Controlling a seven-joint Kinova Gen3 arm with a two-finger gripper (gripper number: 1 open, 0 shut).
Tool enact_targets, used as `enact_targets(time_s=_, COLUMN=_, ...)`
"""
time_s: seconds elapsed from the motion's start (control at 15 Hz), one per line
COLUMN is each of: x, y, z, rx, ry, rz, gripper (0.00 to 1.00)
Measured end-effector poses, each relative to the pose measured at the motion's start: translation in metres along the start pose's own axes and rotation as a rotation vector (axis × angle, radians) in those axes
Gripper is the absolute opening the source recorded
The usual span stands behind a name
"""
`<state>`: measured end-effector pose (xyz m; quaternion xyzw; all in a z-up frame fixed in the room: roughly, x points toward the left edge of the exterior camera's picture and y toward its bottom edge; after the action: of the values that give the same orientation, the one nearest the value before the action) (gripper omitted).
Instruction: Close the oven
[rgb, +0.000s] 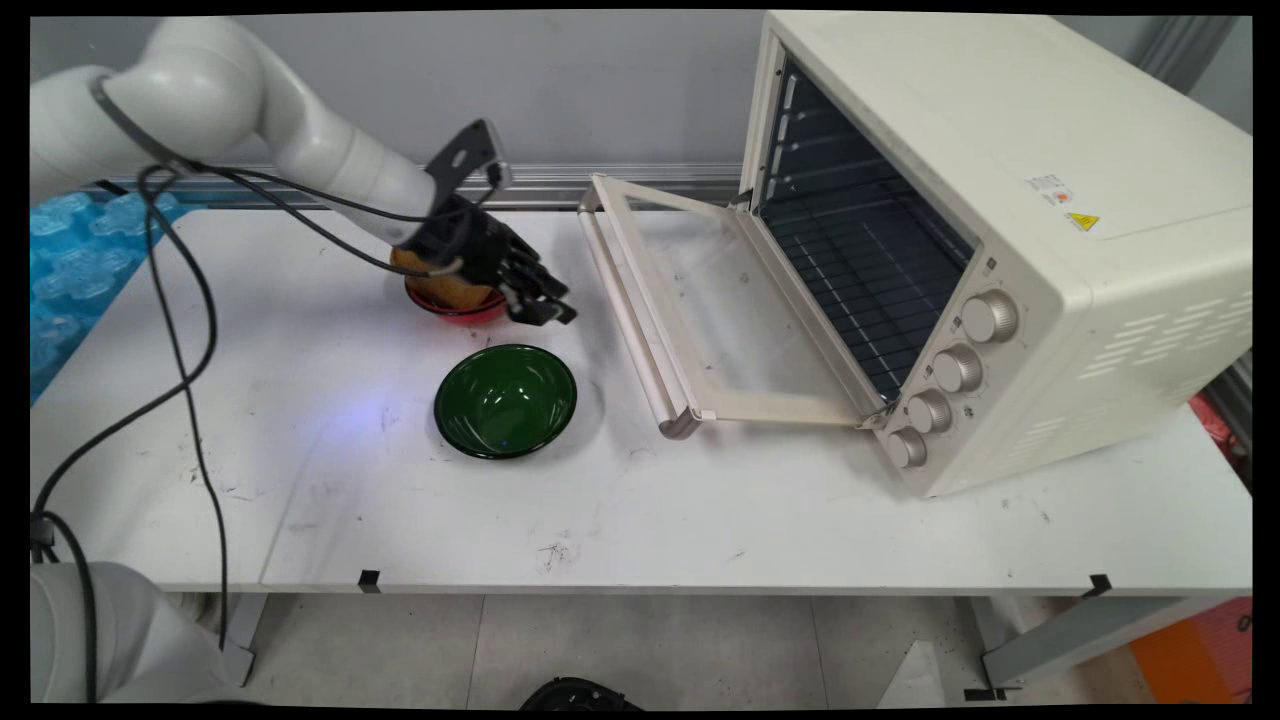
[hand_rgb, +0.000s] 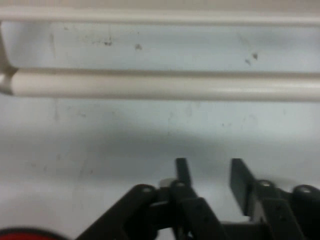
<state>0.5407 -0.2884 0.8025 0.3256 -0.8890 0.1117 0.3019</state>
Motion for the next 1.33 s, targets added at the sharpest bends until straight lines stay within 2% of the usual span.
enact_targets(time_s=0.73, x=0.008, y=0.005, z=0.08, rx=-0.013, ry=0.053, rz=-0.042, gripper=0.0)
enact_targets(time_s=1.33, x=0.017, y=0.008, z=0.096, rx=-0.027, ry=0.1, rz=-0.022, gripper=0.0)
